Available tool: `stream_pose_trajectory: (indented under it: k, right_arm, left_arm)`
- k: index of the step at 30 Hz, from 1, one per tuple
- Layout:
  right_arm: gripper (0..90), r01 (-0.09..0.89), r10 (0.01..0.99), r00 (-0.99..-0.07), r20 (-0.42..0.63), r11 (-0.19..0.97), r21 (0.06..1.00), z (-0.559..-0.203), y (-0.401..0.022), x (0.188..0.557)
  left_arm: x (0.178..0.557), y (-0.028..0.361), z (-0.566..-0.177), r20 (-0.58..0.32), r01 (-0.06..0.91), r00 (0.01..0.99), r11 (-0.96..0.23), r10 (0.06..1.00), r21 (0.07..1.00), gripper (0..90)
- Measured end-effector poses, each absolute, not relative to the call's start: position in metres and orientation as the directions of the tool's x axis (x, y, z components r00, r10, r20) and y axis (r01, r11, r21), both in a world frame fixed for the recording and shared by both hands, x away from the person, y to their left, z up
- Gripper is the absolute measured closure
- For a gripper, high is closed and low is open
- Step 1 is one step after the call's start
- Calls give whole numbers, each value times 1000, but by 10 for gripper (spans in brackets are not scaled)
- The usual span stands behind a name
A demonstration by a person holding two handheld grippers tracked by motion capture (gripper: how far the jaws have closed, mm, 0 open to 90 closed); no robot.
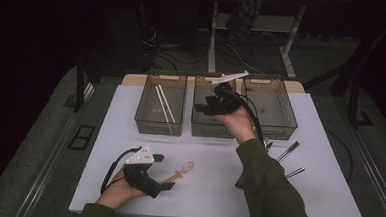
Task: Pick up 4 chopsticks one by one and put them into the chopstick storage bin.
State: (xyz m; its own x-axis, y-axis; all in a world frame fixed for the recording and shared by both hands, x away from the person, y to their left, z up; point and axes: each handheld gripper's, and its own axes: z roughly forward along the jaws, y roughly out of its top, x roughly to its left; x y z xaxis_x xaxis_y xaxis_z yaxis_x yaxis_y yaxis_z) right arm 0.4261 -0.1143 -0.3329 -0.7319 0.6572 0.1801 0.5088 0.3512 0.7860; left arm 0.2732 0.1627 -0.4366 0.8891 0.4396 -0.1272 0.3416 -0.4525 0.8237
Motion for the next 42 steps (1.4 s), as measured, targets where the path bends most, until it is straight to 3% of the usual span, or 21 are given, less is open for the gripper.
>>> stream_pose_trajectory:
  k: [8,11,21,26,42]
  right_arm:
    - [414,492,645,-746,166,366,790,-330,-153,398]
    - [456,481,634,-758,153,386,787,-331,-163,387]
    - [779,457,635,-765,111,413,788,-349,-204,349]
    - [889,480,662,-740,121,393,784,-364,-236,334]
    - [896,562,735,-671,100,416,715,-395,-304,296]
  left_arm:
    - [273,162,-437,-125,345,887,-457,445,820,0]
    - [273,162,-437,-128,348,886,-456,447,819,0]
    - [273,162,-437,-125,350,884,-457,451,818,0]
    - [273,162,-438,-125,351,882,-459,454,816,0]
    - [272,162,-437,-121,350,882,-461,456,816,0]
